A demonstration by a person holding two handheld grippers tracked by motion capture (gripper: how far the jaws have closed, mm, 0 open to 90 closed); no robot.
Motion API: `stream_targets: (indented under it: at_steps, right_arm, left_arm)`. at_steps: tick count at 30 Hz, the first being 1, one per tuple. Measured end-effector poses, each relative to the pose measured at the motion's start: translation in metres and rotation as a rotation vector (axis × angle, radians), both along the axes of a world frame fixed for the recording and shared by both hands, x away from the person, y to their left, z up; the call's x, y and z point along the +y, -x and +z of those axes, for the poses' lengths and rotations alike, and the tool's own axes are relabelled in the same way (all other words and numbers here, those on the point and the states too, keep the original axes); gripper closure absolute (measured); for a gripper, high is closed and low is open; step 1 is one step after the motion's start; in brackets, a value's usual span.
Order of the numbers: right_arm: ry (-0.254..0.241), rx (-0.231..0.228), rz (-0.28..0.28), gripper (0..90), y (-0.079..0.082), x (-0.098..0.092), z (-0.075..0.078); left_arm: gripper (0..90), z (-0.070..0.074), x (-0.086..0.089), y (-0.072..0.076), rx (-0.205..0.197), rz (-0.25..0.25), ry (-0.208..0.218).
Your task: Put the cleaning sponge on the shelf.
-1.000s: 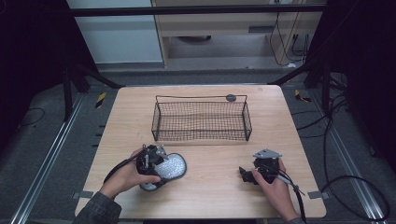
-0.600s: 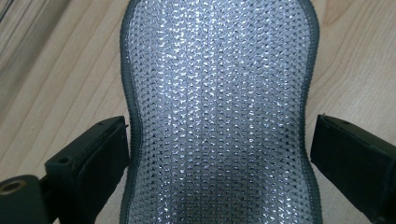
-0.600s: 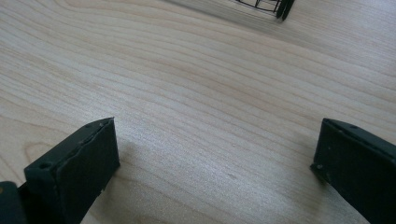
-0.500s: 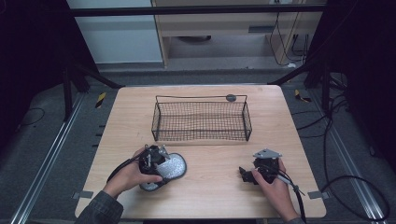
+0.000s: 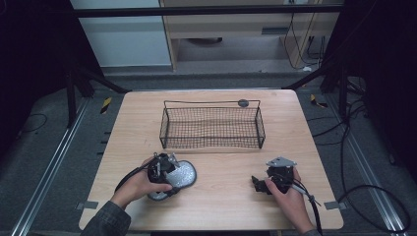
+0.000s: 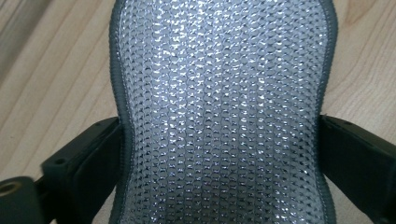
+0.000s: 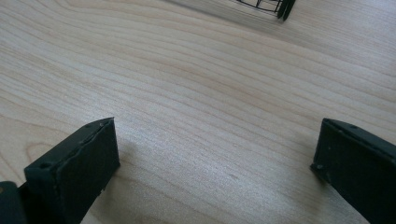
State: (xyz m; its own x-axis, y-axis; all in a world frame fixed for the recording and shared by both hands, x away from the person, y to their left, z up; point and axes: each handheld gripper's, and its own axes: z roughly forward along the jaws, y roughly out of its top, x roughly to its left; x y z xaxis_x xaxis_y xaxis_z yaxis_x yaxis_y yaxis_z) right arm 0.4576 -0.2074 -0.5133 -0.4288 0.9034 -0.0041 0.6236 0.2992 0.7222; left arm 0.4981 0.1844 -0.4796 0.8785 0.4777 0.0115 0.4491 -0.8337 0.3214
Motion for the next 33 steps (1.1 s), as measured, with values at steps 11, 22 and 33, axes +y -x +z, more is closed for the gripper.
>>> stream_targets:
  at_steps: [11, 22, 33]
  right_arm:
    - [0.002, 0.0, 0.002, 0.3, 0.0, 0.0, 0.0]
    - [0.002, -0.001, 0.002, 0.3, 0.0, 0.0, 0.0]
    - [0.004, -0.001, 0.003, 0.3, 0.0, 0.0, 0.0]
  left_arm:
    - [7.8, 0.016, 0.002, 0.002, -0.059, -0.01, 0.005]
    - [7.9, 0.035, -0.006, 0.003, -0.141, -0.044, 0.013]
    - [7.9, 0.055, -0.015, -0.003, -0.183, -0.089, -0.02]
